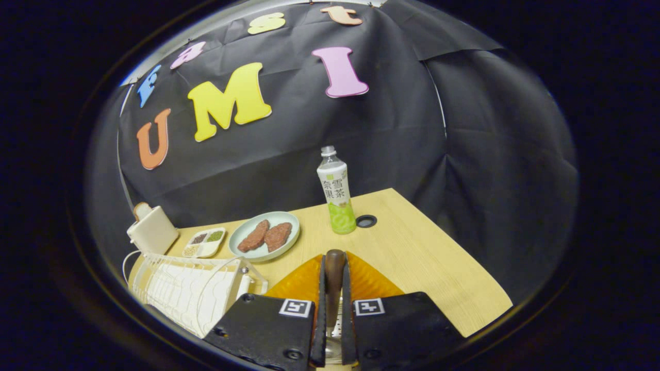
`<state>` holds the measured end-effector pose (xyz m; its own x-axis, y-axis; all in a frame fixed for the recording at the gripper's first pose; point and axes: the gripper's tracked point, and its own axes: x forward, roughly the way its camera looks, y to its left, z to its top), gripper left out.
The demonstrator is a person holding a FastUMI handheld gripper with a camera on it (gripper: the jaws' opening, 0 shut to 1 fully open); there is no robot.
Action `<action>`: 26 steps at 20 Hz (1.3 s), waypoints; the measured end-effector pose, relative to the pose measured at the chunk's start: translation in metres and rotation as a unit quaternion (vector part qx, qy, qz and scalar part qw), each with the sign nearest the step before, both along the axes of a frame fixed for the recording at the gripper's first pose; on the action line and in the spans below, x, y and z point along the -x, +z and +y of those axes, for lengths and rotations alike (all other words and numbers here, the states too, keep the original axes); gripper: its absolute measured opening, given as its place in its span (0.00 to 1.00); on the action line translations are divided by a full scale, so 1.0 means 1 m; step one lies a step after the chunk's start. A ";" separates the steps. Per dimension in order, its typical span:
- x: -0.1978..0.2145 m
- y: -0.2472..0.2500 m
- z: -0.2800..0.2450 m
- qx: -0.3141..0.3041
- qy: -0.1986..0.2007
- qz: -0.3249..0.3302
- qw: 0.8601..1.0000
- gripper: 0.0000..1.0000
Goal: Take the plate from the dish rack, then take the spoon from the basket and place it into the plate.
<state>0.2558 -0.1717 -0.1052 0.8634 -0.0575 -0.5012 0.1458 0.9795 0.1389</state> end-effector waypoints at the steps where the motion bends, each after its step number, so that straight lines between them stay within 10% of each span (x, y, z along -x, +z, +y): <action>1: 0.006 0.008 0.001 0.000 -0.003 -0.008 1.000 0.16; 15: 0.126 0.150 0.058 0.035 0.025 -0.173 0.984 0.10; 26: 0.211 0.074 0.164 0.016 0.094 -0.123 0.988 0.10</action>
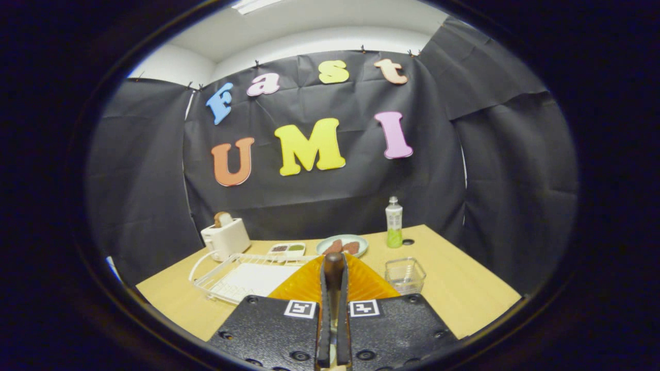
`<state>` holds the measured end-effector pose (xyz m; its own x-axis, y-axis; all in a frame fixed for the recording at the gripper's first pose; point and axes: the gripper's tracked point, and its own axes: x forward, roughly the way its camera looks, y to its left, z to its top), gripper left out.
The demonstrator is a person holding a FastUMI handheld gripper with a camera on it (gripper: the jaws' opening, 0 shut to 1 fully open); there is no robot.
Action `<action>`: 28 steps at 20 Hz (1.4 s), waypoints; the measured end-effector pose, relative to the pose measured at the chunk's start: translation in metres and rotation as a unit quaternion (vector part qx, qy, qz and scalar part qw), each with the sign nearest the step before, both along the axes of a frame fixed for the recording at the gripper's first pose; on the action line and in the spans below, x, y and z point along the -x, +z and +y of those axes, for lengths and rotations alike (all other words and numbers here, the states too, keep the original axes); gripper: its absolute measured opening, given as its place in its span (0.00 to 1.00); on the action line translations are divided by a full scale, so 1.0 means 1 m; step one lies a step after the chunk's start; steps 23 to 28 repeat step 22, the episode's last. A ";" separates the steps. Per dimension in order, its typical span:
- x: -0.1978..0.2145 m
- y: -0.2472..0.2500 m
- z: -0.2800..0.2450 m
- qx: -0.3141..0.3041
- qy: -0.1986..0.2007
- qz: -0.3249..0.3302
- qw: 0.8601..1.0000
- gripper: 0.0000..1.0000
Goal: Take the plate from the dish rack, then take the spoon from the basket and place it into the plate.
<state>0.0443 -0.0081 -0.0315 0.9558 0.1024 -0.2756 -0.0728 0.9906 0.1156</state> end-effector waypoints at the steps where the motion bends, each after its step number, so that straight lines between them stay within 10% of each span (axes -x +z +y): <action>1: 0.003 -0.011 0.007 -0.011 0.000 0.012 1.000 0.10; 14: 0.025 -0.076 0.074 -0.175 -0.019 0.080 0.981 0.10; 28: 0.022 -0.077 0.090 -0.133 0.008 0.069 0.989 0.21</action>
